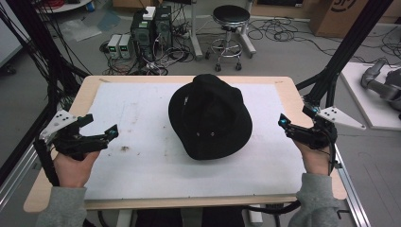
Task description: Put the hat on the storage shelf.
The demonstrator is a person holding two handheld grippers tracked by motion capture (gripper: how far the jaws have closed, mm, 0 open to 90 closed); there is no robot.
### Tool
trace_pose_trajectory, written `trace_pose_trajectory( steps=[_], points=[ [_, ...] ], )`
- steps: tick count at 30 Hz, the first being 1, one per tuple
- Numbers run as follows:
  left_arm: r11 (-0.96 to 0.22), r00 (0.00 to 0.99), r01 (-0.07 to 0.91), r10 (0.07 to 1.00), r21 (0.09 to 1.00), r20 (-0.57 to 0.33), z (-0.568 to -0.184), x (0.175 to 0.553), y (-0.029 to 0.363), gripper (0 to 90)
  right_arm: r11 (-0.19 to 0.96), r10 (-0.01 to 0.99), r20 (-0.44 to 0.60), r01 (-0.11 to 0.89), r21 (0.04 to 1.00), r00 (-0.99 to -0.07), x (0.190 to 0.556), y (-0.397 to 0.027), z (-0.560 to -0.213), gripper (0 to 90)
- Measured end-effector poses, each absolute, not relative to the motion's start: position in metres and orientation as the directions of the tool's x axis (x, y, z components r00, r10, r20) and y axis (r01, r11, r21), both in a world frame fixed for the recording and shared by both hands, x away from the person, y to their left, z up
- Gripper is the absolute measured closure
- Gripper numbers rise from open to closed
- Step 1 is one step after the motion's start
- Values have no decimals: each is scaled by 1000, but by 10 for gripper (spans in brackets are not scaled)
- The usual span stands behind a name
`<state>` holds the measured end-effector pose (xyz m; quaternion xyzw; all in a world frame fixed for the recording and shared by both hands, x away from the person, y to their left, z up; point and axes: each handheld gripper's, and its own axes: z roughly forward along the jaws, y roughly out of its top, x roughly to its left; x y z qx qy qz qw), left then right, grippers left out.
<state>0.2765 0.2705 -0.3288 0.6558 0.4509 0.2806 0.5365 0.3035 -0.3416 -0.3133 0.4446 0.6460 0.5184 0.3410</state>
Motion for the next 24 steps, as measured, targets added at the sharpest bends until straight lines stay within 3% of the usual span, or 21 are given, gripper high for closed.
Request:
trace_pose_trajectory(
  steps=[24],
  points=[
    [-19, 432, 318, 893, 948, -127, -335, 280, 268, 18, 33, 925, 61, 238, 971, -376, 303, -344, -317, 106]
  ],
)
